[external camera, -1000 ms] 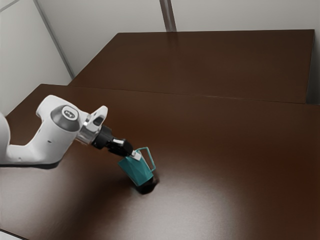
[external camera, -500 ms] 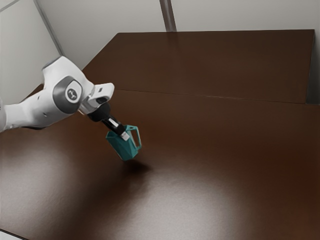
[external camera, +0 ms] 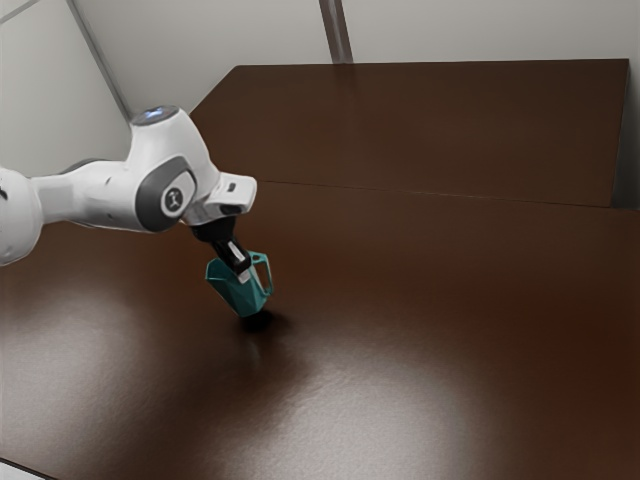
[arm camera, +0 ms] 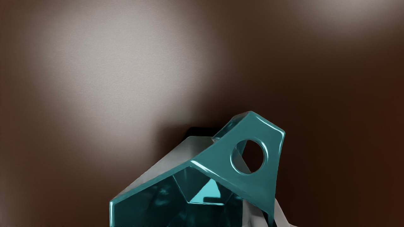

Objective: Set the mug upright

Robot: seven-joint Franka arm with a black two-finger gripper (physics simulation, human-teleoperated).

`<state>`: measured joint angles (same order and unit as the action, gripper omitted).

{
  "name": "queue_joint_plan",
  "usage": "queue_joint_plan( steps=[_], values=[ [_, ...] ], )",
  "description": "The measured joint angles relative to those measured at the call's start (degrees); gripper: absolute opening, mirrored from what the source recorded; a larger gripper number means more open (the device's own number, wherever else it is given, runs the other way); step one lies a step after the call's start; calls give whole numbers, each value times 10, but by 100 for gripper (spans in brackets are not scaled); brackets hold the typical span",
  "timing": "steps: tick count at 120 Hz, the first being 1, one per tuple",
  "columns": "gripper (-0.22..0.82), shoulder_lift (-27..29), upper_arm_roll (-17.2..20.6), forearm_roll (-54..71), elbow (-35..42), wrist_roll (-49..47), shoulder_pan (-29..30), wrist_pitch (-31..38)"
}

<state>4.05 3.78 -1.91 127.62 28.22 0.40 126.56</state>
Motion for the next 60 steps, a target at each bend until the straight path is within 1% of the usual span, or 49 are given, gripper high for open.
queue_joint_plan(
  steps=[33,60],
  values=[
    [-18,-11,14,68,4,-65,-3,15],
    [-18,13,15,80,32,-111,-9,27]
  ],
)
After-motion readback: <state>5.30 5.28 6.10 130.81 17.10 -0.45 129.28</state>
